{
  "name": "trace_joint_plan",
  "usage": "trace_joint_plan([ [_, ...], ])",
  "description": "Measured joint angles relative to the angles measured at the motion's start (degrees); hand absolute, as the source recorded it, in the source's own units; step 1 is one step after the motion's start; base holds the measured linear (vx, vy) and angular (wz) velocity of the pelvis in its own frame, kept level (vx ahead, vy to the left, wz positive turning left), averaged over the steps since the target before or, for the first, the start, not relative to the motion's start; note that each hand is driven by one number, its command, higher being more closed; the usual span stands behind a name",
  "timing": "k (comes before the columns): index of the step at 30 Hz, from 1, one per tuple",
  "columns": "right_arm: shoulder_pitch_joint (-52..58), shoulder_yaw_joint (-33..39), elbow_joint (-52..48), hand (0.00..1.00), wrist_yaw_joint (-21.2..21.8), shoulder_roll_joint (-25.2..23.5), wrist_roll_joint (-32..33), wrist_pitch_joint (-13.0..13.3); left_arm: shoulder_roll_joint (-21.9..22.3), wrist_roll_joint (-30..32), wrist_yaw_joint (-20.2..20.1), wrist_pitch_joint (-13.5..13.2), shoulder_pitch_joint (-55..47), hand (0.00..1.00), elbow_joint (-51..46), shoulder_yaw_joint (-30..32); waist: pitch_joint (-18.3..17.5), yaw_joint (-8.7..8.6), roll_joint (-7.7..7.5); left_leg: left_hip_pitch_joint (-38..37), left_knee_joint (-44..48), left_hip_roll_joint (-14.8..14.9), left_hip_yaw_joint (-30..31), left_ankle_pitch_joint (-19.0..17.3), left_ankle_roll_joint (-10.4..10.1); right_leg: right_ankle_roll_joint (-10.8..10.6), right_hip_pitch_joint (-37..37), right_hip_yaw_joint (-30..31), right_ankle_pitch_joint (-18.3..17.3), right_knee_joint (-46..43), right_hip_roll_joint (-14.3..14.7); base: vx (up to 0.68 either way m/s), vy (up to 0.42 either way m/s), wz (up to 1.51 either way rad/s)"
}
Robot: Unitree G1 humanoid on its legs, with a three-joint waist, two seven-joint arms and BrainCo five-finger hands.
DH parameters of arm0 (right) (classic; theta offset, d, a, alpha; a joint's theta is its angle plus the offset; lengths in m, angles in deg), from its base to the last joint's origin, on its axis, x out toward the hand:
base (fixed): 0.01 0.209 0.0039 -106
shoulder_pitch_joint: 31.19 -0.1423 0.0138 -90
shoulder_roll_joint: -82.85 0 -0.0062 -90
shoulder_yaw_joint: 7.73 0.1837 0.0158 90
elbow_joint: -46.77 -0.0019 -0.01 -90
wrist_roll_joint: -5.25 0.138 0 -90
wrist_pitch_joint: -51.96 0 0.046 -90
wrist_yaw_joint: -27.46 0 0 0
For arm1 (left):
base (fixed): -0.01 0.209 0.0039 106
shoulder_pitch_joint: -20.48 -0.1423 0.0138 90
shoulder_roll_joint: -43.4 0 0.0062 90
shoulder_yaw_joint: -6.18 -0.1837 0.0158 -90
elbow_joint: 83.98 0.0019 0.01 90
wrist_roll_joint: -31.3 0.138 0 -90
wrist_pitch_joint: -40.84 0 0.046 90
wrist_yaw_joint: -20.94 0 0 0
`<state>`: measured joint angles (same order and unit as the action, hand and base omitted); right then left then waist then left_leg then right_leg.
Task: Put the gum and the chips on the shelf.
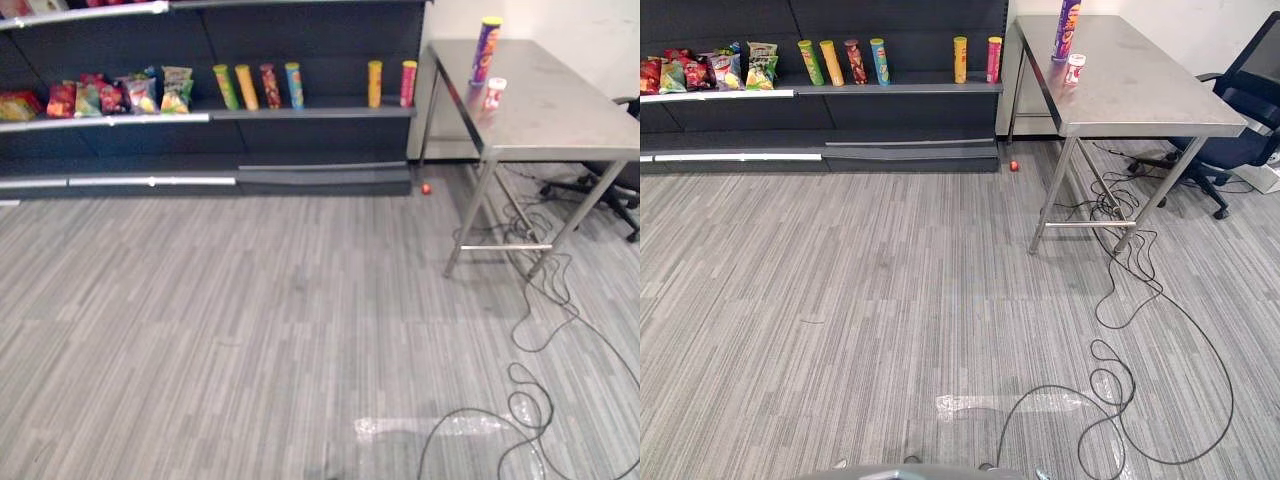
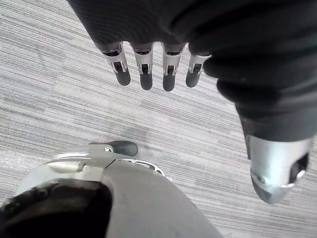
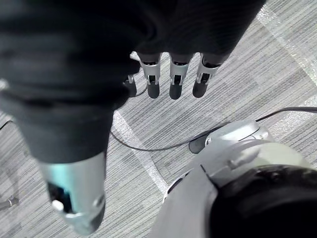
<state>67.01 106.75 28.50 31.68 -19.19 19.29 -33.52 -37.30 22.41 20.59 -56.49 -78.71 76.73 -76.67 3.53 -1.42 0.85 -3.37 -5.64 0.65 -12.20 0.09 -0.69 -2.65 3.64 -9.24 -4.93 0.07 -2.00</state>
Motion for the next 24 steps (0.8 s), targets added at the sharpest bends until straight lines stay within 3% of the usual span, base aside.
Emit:
trace_joint_plan([
  [12, -1.9, 1.0, 0.2, 0.0, 0.0, -0.2, 0.0, 1.1, 0.0, 0.0, -0.1, -0.1, 0.5, 0.0, 0.0, -0.7, 1.2, 0.02, 0.26, -0.9, -0.2, 0.7, -1.9, -0.3, -0.5, -0.9, 0.9, 0.6, 0.6, 1.4, 0.6, -0.03, -0.016, -0.05],
  [24, -1.9, -0.2, 0.2, 0.0, 0.1, 0.0, 1.8, 1.3, -0.2, 0.0, -0.1, -0.3, 0.5, 0.0, 0.0, -1.8, 1.7, 0.05, -0.11, -1.0, -0.2, 0.8, -3.1, -0.7, -0.8, -0.4, 0.9, 1.7, 0.9, 2.0, 0.9, 0.02, -0.014, -0.05],
])
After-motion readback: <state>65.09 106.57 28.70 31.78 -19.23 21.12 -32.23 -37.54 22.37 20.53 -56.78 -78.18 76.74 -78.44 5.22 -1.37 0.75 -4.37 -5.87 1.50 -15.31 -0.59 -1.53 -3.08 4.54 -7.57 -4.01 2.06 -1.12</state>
